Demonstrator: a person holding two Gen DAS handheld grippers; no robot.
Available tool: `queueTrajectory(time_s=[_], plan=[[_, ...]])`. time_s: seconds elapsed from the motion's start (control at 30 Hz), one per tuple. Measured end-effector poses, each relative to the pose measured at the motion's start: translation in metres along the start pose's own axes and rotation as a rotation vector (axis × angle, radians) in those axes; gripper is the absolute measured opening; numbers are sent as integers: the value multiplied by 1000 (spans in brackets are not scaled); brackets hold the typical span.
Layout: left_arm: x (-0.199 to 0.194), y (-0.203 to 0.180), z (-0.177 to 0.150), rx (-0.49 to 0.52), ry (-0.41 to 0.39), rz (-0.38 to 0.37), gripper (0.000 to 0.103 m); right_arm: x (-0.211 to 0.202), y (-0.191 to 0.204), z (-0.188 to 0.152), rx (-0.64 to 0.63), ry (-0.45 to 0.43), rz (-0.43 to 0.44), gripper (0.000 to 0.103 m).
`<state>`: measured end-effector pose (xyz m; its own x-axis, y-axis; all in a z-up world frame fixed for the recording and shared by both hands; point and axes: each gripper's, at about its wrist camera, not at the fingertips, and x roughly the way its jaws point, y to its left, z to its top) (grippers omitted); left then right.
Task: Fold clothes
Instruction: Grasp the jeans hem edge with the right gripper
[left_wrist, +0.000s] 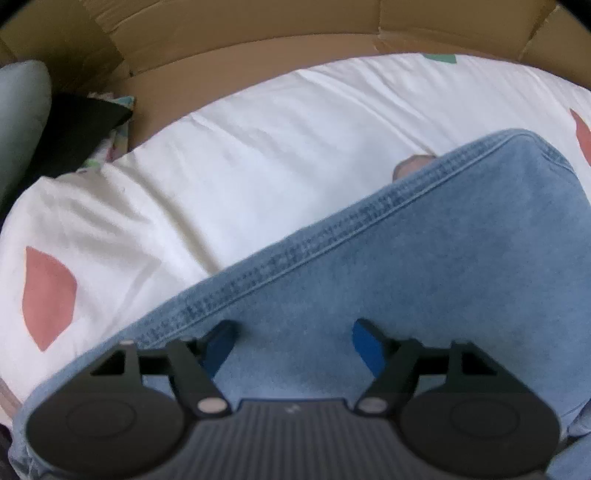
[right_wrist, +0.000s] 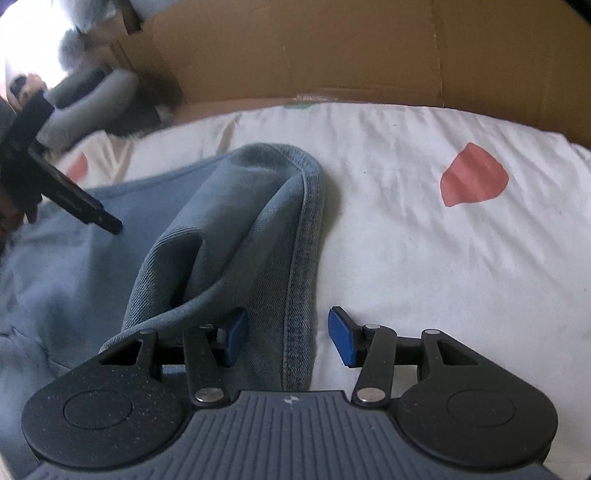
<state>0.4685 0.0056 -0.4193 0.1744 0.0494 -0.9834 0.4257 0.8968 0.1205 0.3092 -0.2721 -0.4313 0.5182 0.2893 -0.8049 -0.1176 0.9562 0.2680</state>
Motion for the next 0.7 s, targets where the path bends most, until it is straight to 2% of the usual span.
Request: queueTrajectory(time_s=[0.03, 0.1, 0.2, 0.33, 0.53, 0.57, 0.6, 0.7], plan=[[0, 0, 0, 3, -5, 2, 77, 0, 3, 0, -8, 8, -10, 47], [0, -1, 1, 4, -10, 7, 78, -1, 5, -2, -18, 22, -12, 28], [0, -2, 2, 10, -17, 10, 80, -4, 5, -1, -47, 36, -34, 10], [-1, 0, 3, 2, -15, 6, 80, -19, -6, 4, -63, 31, -78, 10], [-9, -1, 5, 19, -19, 12, 78, -55, -38, 14, -51, -45, -175, 9], [-10, -1, 6, 22, -20, 13, 76, -59, -42, 16, -52, -56, -188, 8], [-11, -2, 6, 25, -21, 14, 75, -63, -46, 19, -51, -61, -194, 1], [-17, -2, 6, 39, -38, 22, 74, -69, -55, 27, -58, -73, -208, 1]])
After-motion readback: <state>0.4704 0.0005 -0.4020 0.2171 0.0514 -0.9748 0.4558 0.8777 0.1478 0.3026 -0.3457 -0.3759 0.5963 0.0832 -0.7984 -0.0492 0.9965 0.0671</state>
